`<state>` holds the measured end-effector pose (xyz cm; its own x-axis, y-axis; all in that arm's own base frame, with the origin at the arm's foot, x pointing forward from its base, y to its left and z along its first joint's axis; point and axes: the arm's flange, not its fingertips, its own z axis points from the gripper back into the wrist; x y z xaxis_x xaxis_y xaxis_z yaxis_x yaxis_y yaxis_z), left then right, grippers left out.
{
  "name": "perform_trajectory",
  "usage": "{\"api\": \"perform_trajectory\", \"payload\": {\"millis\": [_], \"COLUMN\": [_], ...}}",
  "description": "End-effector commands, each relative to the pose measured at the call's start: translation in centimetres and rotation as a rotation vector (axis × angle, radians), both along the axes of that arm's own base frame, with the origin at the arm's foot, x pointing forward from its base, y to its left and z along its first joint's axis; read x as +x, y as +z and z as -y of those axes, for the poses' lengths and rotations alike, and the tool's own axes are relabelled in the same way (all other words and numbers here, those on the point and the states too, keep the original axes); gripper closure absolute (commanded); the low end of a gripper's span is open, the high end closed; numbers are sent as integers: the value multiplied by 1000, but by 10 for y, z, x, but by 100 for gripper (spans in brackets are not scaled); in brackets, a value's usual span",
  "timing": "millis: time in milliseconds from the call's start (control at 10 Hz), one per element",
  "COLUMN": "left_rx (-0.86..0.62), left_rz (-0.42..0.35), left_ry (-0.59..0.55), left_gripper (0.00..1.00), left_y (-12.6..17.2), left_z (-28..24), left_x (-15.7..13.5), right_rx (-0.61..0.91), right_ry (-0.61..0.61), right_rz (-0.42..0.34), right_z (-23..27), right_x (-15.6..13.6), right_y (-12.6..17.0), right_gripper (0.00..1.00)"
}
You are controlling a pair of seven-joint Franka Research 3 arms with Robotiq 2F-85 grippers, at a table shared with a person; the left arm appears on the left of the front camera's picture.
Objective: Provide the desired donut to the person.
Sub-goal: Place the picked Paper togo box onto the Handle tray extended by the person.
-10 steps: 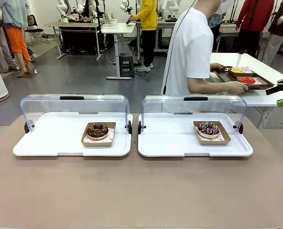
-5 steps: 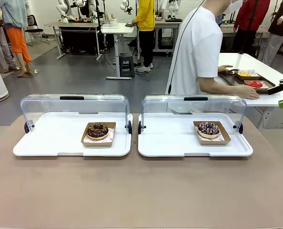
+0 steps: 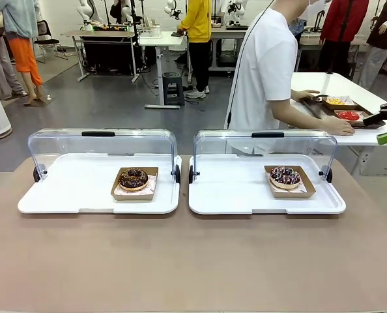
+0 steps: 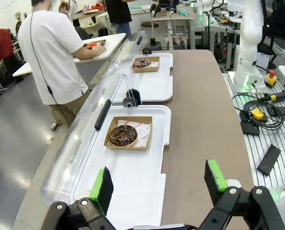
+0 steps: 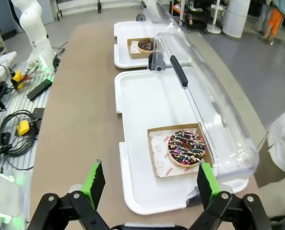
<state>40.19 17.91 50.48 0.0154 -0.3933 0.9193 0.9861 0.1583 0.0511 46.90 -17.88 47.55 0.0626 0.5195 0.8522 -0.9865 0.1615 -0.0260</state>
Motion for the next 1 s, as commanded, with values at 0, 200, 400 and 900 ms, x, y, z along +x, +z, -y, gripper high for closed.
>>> {"api": "perform_trajectory", "payload": {"millis": [0,200,400,900], "left_rx": [-8,-8,-8,-8], "left_rz": [9,9,9,9], "left_ry": [3,3,3,3], "left_gripper": [0,0,0,0], "left_y": [1,1,1,1], "left_z": [0,0,0,0], "left_x": [-1,-1,-1,-1], "right_rx": [12,12,12,12], "right_ry": [9,9,9,9], "right_rz": [-4,-4,-4,-4], "right_z": [3,3,3,3], "right_x": [-1,-1,-1,-1], "right_y": [-3,-3,-3,-3], "right_gripper": [0,0,0,0]}}
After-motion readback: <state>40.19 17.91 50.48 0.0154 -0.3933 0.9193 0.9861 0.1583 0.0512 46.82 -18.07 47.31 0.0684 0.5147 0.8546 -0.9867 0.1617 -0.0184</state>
